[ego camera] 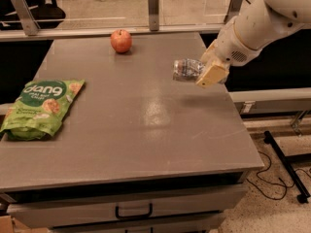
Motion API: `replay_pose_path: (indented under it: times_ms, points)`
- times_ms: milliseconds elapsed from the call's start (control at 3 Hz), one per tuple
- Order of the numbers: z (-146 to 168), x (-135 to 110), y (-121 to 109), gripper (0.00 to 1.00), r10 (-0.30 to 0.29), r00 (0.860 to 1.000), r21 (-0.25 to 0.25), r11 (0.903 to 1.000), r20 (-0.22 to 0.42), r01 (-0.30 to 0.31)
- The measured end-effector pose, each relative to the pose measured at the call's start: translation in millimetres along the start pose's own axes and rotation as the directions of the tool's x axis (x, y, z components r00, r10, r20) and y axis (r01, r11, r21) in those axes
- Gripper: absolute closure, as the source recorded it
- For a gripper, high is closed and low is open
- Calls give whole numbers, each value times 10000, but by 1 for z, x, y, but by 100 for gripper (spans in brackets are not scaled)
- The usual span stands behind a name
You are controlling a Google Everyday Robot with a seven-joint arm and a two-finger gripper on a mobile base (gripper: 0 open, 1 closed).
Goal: Move redbull can near apple
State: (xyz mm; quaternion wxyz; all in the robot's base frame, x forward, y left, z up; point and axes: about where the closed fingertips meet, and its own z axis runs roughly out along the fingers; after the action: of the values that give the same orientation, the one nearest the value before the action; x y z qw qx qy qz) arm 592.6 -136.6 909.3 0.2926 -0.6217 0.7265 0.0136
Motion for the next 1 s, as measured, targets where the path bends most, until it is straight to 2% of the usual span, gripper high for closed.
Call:
replay_pose_path:
  times_ms: [333,667,1000]
  points:
    - [8,11,-32,100,346,9993,763,9965,134,-355]
    - [33,11,-74,100,401,9980,1128,9926,479,-453]
    - [69,-1,-114,100,197,9972,1161,9928,721,-280]
